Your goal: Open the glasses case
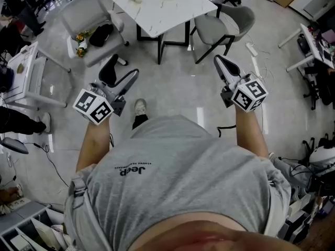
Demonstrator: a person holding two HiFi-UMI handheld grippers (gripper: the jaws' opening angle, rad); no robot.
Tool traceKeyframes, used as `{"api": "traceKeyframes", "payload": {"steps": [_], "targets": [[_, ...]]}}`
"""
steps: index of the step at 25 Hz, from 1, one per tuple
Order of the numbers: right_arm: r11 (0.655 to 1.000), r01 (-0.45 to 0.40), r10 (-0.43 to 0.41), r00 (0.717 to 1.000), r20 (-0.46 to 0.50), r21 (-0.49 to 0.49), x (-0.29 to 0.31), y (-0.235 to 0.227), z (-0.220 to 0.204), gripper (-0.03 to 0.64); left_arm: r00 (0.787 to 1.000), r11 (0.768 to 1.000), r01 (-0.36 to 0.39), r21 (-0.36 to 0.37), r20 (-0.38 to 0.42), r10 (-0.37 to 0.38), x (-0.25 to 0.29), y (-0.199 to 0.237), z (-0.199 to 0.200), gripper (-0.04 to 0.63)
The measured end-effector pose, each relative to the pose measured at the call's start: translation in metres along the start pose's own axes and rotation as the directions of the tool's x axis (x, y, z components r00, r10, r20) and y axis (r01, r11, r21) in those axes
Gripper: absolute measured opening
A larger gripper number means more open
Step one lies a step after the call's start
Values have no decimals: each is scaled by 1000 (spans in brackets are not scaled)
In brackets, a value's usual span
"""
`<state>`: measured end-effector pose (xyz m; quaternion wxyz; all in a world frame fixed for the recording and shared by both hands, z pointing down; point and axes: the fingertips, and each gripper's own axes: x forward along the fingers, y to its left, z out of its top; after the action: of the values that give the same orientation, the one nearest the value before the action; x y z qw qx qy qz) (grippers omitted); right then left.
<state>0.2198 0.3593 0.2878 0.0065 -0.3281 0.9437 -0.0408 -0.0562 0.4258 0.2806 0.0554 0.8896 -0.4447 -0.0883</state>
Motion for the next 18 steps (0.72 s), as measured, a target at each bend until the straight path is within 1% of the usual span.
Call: {"api": "traceKeyframes", "payload": {"steps": [4,7,12,15,18], "targets": [[999,43,-43,999,-11,-13,53,-18,-5,5,999,999,45,-24,11,-45,26,63,-3,445],[996,91,-91,996,-5,-23,103,-39,0,3,995,995,95,-18,17,-95,56,119,2,444],[991,134,-134,991,19,-29,194,-59,26,5,983,983,181,9,-3,-181,103,210,32,445],[987,155,-154,987,36,-36,251,-75,42,5,977,977,211,32,0,-212,129,269,49,445],[985,171,-169,985,46,-36,296,-88,50,5,973,972,231,39,1,-231,149,317,58,445]]}}
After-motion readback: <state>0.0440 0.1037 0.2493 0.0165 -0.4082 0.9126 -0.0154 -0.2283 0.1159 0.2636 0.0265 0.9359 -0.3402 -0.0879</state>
